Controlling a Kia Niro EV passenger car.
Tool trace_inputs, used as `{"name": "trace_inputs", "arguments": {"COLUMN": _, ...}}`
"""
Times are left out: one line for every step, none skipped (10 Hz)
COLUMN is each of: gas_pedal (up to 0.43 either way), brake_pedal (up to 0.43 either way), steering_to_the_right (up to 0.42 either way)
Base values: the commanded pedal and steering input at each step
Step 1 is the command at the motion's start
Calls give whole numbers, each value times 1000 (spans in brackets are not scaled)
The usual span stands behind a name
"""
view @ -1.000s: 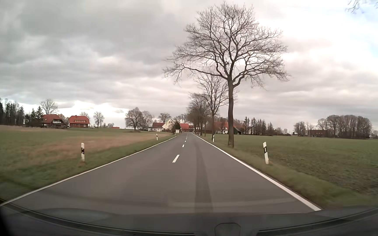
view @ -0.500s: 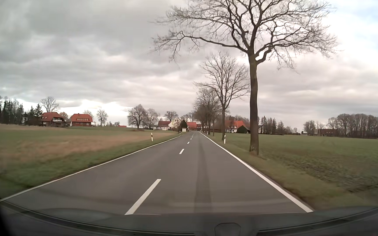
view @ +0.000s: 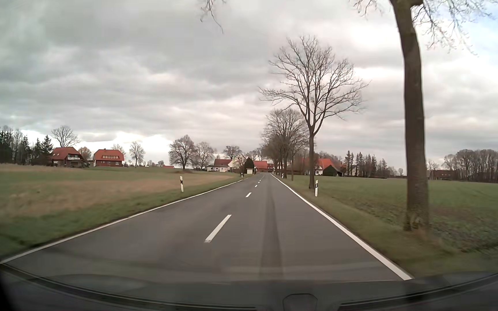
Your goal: Follow the waypoints while adhering to traffic rules and regulations
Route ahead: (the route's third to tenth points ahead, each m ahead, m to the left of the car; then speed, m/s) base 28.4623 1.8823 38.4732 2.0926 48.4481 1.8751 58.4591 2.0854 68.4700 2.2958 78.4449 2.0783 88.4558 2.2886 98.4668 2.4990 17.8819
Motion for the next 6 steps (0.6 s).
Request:
{"name": "trace_inputs", "arguments": {"gas_pedal": 209, "brake_pedal": 0, "steering_to_the_right": -3}}
{"name": "trace_inputs", "arguments": {"gas_pedal": 209, "brake_pedal": 0, "steering_to_the_right": -2}}
{"name": "trace_inputs", "arguments": {"gas_pedal": 209, "brake_pedal": 0, "steering_to_the_right": -2}}
{"name": "trace_inputs", "arguments": {"gas_pedal": 209, "brake_pedal": 0, "steering_to_the_right": -2}}
{"name": "trace_inputs", "arguments": {"gas_pedal": 209, "brake_pedal": 0, "steering_to_the_right": -2}}
{"name": "trace_inputs", "arguments": {"gas_pedal": 209, "brake_pedal": 0, "steering_to_the_right": -2}}
